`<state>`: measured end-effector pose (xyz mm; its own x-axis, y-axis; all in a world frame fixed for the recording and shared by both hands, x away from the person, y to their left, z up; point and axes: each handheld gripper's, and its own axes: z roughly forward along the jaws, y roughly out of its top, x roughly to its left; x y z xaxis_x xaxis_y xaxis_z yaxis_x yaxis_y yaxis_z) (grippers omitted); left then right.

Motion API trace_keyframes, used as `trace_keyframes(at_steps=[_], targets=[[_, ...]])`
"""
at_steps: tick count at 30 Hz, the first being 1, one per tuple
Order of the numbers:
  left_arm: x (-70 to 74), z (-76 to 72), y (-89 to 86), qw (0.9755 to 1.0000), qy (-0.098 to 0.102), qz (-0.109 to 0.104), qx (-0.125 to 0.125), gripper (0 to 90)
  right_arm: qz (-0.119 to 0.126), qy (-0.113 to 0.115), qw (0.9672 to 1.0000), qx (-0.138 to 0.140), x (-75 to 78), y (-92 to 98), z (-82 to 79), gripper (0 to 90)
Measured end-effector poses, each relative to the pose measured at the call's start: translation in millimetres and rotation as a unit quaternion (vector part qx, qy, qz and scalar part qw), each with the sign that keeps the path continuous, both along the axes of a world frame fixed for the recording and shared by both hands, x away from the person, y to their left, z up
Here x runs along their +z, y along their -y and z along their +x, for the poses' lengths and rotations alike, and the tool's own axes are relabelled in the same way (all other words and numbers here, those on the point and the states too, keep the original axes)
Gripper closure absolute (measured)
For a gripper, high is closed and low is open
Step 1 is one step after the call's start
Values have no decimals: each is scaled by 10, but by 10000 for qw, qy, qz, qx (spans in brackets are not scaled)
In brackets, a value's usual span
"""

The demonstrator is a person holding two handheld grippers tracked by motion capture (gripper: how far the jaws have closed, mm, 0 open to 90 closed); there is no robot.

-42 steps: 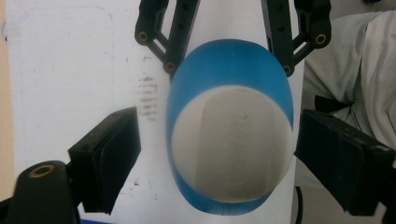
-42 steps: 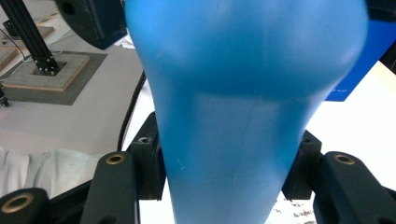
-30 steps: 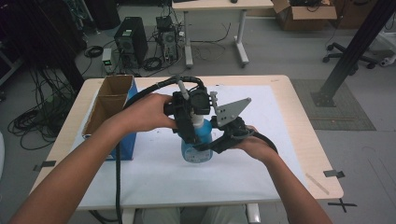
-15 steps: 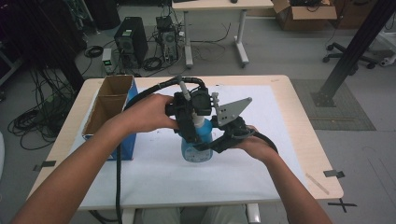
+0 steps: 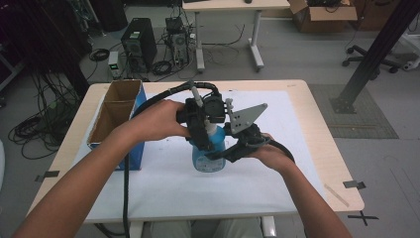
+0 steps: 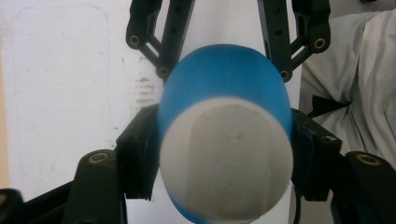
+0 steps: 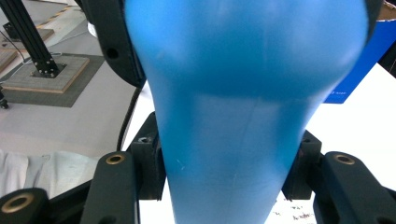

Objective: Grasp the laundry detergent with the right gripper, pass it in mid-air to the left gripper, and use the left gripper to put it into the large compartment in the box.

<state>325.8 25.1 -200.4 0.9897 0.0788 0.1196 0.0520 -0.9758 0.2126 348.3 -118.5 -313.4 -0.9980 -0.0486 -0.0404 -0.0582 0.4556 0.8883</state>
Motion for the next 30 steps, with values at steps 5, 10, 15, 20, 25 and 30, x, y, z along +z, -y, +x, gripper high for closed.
trace_keyframes(at_steps=[5,10,15,20,25,30], targets=[[-2,0,-2,10000,-15,10,6,377,-1,-7,10000,4,-3,-6,-3,451],[2,-11,0,10000,5,15,-5,380,1,5,10000,22,-1,-6,-3,451],[8,-26,10,10000,14,17,-18,383,-18,-1,10000,48,5,-4,-11,448],[36,-24,15,9999,-91,49,11,384,-99,-37,9999,124,38,-8,-18,369],[78,-34,-10,9999,-37,108,94,383,-317,-168,9993,-137,88,59,-18,179],[139,-20,-50,9994,48,194,275,383,-377,-286,9979,-453,147,249,-18,92]])
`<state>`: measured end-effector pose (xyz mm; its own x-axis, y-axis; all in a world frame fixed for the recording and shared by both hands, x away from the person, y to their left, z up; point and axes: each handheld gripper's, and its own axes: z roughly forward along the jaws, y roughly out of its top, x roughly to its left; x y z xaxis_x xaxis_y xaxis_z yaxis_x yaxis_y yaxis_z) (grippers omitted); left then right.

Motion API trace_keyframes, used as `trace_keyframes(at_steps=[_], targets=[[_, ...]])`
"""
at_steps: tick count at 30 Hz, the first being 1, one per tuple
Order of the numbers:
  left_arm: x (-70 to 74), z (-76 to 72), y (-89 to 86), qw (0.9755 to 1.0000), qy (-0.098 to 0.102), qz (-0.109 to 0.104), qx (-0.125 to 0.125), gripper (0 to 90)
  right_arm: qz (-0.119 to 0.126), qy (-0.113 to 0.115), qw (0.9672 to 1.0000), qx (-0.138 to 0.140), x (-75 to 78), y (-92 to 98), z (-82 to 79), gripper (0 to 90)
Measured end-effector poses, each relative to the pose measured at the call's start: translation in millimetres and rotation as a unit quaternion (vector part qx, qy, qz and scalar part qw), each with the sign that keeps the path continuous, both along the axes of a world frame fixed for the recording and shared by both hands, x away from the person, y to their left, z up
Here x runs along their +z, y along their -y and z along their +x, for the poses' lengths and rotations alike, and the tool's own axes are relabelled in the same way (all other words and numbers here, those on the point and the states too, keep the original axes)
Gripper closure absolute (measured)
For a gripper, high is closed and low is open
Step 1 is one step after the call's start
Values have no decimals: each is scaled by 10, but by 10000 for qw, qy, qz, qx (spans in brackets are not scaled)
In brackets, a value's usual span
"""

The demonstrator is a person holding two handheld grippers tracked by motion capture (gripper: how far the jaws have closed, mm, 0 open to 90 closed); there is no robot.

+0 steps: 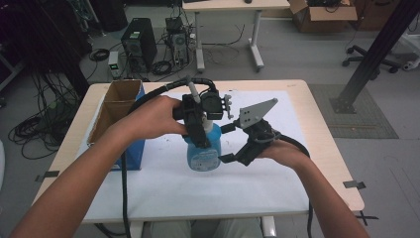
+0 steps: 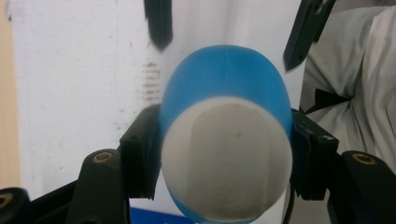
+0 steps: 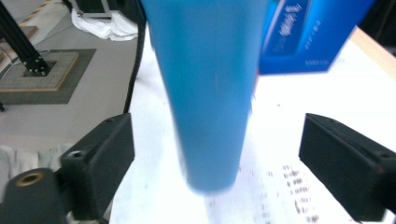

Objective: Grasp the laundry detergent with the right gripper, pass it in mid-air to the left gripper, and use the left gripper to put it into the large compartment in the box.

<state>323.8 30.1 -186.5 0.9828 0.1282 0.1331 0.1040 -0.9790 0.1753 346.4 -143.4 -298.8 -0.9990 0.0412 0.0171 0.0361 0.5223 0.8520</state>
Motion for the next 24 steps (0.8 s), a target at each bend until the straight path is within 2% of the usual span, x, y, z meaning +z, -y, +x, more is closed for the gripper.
trace_keyframes(at_steps=[2,7,13,16,18,19,24], targets=[[33,9,-11,10000,42,-5,69,383,-111,-98,9998,-102,5,61,1,75],[151,31,-39,9995,126,80,292,382,-422,-69,9987,-265,18,230,1,42],[306,67,-93,9979,256,37,597,382,-921,-105,9944,-498,67,435,39,36],[385,70,-120,9965,401,34,731,382,-1108,-133,9912,-709,120,523,68,26],[420,83,-136,9954,429,17,858,382,-1213,-314,9892,-760,143,573,98,28],[442,97,-147,9948,435,23,920,382,-1261,-327,9883,-794,147,598,105,28],[543,165,-216,9908,499,-35,1259,381,-1400,-247,9855,-924,174,704,112,34]])
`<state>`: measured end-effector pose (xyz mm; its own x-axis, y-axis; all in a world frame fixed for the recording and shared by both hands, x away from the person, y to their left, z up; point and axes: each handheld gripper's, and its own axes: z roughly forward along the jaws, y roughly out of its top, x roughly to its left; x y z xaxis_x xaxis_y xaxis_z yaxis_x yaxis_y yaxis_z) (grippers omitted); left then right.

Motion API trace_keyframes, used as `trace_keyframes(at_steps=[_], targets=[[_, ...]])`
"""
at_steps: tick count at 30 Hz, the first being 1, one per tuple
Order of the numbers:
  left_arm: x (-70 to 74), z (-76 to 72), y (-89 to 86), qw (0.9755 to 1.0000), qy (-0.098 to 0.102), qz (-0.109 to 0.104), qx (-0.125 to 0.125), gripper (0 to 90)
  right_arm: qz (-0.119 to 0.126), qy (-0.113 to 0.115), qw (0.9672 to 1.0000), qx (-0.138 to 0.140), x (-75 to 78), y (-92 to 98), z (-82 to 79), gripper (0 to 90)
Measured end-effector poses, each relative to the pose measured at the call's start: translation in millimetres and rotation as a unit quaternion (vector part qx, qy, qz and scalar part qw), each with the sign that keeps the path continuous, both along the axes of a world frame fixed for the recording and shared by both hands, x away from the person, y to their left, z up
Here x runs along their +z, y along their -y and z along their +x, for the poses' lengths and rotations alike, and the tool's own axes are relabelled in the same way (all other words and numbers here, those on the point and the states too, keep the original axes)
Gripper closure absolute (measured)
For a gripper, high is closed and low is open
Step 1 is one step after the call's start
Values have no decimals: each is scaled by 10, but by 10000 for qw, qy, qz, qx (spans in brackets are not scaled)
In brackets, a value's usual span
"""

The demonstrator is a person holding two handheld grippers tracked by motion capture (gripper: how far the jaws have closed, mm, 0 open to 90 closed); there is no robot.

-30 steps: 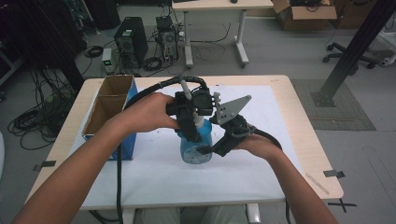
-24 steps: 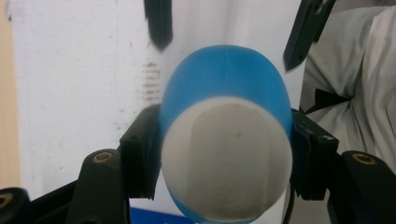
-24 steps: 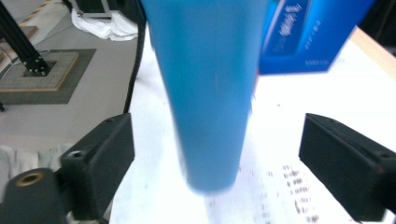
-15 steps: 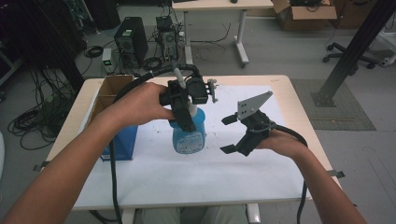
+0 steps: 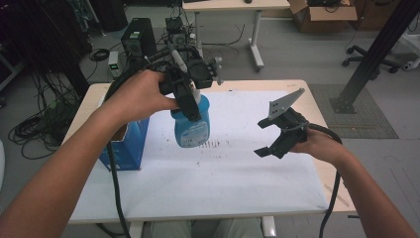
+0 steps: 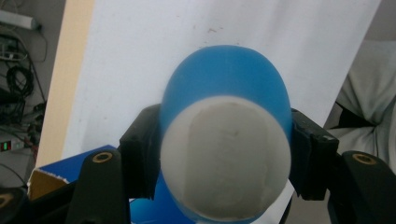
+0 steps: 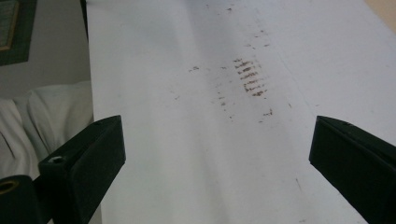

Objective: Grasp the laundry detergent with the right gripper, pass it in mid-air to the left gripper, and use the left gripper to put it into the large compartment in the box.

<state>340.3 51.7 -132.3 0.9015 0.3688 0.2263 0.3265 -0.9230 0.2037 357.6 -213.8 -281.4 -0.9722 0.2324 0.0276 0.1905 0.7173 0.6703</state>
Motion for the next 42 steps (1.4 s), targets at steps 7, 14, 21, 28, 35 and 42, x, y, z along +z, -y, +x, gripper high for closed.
trace_keyframes(at_steps=[7,14,21,28,35,42], targets=[[163,124,-130,9984,94,-150,535,381,-131,121,9997,-154,82,96,39,36],[316,212,-264,9943,201,-172,1036,381,-330,266,9988,-225,170,153,84,35],[477,277,-394,9874,195,-313,1541,380,-397,353,9981,-309,212,186,114,28],[652,298,-520,9790,281,-405,1979,382,-562,426,9970,-305,241,175,130,29],[744,319,-639,9666,296,-471,2502,382,-660,486,9962,-295,269,192,137,29],[818,353,-819,9482,362,-552,3108,382,-637,471,9963,-329,291,248,147,29]])
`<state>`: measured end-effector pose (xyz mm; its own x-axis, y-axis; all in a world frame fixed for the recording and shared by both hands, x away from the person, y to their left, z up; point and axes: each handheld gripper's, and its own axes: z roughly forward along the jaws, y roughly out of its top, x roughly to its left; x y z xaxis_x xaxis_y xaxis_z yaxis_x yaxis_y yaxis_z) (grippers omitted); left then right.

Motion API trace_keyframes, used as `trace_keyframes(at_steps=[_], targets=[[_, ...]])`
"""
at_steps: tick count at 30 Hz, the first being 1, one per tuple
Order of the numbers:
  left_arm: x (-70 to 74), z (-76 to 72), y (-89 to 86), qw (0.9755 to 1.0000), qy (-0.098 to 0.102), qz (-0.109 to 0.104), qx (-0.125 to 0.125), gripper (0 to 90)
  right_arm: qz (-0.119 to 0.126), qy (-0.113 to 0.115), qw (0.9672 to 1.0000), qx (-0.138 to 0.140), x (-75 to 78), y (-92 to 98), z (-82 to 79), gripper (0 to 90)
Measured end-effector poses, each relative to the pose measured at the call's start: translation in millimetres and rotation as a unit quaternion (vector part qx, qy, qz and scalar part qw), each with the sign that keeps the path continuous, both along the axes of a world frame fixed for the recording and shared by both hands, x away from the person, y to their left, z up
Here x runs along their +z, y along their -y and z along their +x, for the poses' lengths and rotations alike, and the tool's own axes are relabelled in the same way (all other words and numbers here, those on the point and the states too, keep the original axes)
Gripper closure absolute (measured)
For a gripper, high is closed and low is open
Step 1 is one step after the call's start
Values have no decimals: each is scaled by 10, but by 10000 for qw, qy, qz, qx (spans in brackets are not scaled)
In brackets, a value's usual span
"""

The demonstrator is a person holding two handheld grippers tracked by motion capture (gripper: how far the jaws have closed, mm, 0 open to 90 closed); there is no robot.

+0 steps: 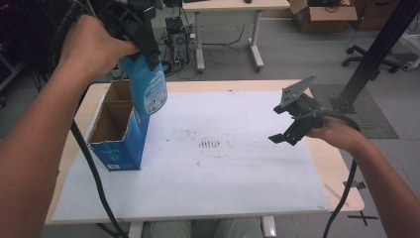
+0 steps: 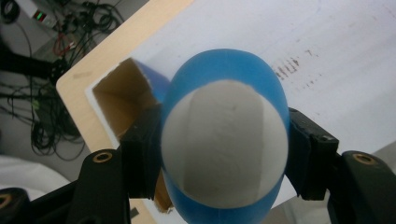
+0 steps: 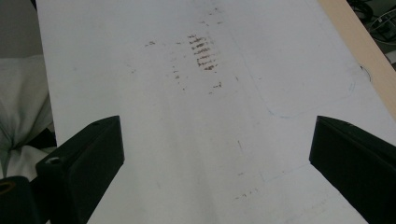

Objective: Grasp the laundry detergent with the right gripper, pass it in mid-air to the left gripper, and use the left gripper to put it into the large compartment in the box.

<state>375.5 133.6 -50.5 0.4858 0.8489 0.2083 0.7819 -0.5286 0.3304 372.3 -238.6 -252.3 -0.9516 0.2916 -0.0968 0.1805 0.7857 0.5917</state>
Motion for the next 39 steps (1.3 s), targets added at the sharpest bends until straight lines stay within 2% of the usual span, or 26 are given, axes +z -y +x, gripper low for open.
trace_keyframes(at_steps=[5,13,17,22,30,39], targets=[[52,25,-173,9989,41,-89,462,382,-9,12,10000,-18,-4,31,20,30],[51,57,-420,9943,75,-155,1057,382,-61,1,10000,-51,-28,40,53,30],[24,81,-526,9919,49,-191,1252,382,-138,4,9999,-43,-33,33,60,30],[-13,101,-670,9879,83,-268,1524,382,-161,9,9999,-11,-34,38,69,31],[-100,113,-821,9816,122,-263,1885,382,-191,22,9998,-22,-40,40,78,30],[-258,121,-979,9770,82,-302,2110,382,-175,-24,9998,-45,-57,42,56,30]])
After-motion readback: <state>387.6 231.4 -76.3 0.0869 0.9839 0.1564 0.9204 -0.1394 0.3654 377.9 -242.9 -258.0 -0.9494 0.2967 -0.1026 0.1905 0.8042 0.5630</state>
